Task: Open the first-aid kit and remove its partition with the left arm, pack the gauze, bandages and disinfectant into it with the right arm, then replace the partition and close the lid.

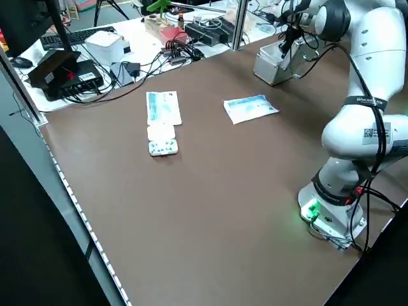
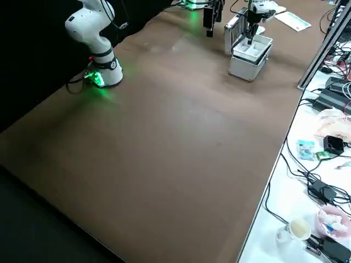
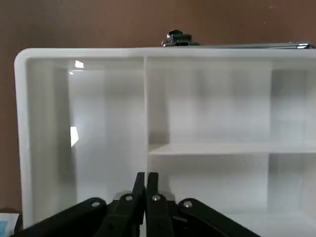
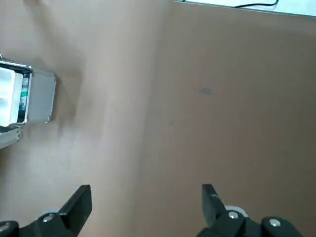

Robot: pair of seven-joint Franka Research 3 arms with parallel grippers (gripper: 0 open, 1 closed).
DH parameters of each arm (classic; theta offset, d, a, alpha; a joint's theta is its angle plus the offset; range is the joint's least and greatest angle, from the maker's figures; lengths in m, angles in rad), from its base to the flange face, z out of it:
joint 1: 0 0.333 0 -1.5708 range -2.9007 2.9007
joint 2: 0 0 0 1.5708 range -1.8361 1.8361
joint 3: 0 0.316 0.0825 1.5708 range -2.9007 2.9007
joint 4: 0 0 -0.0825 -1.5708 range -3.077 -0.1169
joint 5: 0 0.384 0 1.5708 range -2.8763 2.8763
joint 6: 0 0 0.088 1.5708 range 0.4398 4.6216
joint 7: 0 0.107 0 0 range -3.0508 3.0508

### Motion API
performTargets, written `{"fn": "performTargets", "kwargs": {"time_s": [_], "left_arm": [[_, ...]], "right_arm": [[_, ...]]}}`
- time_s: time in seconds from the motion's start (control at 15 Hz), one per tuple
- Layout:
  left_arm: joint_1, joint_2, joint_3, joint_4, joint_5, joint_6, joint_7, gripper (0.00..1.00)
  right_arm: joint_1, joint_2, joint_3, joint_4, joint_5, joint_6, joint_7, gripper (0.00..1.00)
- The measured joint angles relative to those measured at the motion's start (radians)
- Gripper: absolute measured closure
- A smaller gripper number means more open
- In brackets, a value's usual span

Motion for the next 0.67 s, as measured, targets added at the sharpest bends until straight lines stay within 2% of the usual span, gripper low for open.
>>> {"fn": "performTargets", "kwargs": {"time_s": [0.4, 0.67], "left_arm": [[0.000, 0.005, 0.001, 0.005, 0.000, 0.000, 0.000, 0.96], [0.000, 0.008, 0.002, 0.009, 0.000, 0.000, 0.000, 0.96]], "right_arm": [[0.013, 0.023, 0.000, 0.000, 0.000, 0.010, 0.002, 0.02], [0.013, 0.023, 0.000, 0.000, 0.000, 0.010, 0.067, 0.01]]}}
